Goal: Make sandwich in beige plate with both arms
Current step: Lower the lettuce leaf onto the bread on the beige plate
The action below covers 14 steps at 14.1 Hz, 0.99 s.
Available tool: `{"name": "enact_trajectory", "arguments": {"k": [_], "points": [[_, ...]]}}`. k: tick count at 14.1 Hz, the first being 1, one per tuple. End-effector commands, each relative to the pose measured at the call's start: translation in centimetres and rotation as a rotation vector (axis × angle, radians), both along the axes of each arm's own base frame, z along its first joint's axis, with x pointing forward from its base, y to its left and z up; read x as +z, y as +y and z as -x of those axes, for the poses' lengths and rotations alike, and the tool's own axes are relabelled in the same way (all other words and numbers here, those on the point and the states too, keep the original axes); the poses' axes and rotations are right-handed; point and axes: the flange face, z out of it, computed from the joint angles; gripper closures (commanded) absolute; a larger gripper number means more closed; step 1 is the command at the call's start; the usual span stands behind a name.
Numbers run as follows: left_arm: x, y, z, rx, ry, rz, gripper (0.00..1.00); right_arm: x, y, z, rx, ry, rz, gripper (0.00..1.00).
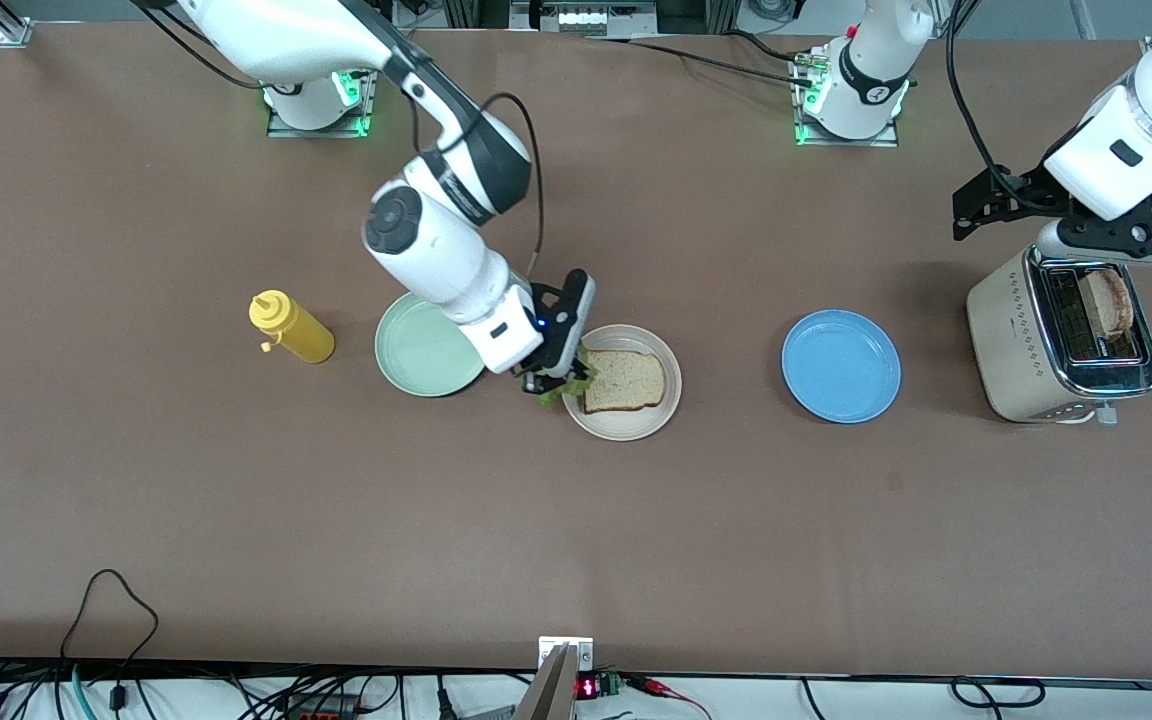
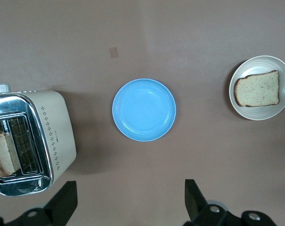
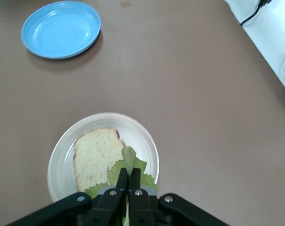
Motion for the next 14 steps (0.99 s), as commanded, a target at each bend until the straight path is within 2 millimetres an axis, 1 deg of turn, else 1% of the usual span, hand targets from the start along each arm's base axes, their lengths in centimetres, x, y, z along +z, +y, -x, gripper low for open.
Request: {"name": "enact_trajectory", "arguments": {"k": [1,3,7,8,9,10,12,14], "points": [[0.5,-0.1,-0.4,-0.013,0.005,0.010,0.00,-3.3,2.4,0.6,-0.034,-0.041,-0.060,1.00],[0.5,-0.1,-0.4,-0.011,0.005,0.011,0.00,-4.9,3.1,1.2,-0.060,-0.037,-0.072,1.00],[0.5,0.0,-0.4,-0.010,0.005,0.011,0.00,-6.8,4.7,2.5,-0.090,-0.045,-0.100,1.00],[0.5,-0.1,-0.3,-0.011,0.006,0.011,0.00,-7.0,5.0,2.7,-0.111,-0.040,-0.113,0.94],[0.5,0.0,-0.4,-0.010,0.005,0.011,0.00,-6.9,5.5,3.1,-0.125,-0.029,-0.123,0.58],[0.5,-0.1,-0.4,-0.011,0.005,0.011,0.00,-6.8,5.6,3.2,-0.136,-0.021,-0.128,0.01],[0.5,0.0,-0.4,-0.010,0.005,0.011,0.00,-6.0,5.5,3.0,-0.140,-0.020,-0.130,0.00],[0.5,0.0,-0.4,-0.010,0.005,0.011,0.00,-4.7,4.5,2.1,-0.153,-0.008,-0.127,0.00]]}}
